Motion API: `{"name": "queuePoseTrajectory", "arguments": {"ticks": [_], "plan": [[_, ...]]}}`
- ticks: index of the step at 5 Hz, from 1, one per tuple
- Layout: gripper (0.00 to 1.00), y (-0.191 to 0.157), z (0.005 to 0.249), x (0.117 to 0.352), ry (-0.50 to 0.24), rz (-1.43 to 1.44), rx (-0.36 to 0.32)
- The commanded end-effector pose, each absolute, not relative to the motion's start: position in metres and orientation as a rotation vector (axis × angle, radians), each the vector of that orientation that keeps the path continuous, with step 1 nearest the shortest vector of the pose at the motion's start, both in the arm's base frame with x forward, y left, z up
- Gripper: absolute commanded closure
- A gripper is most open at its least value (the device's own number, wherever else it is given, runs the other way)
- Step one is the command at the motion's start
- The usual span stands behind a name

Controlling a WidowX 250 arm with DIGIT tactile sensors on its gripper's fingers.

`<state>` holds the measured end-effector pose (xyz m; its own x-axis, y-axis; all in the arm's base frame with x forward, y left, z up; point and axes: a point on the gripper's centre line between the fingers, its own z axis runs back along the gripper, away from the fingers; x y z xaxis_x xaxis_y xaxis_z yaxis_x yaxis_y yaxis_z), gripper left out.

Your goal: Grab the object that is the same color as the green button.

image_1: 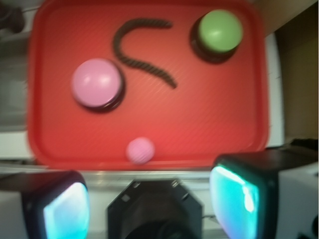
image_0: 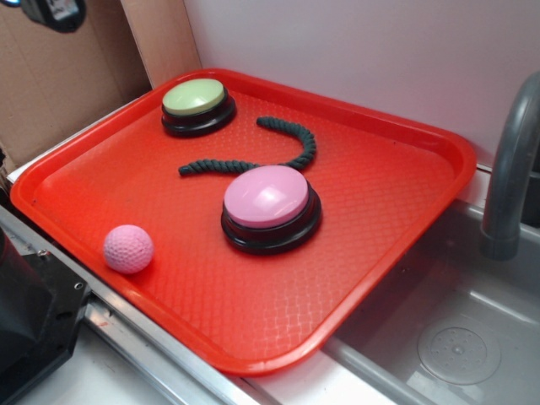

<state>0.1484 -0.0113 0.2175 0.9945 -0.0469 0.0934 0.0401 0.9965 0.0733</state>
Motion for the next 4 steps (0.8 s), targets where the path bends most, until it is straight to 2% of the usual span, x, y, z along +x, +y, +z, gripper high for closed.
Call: {"name": "queuePoseTrajectory", "arguments": {"ticks": [1,2,3,4], "plan": [[0.00,0.004,0.188,0.193,-0.212,-0.324,0.135],[0.00,0.014,0.171,0.207,-0.207,-0.400,0.115],[0.00,0.018,0.151,0.224,-0.257,-0.544,0.095],[0.00,0.015,0.130,0.236,-0.232,-0.661,0.116]]}}
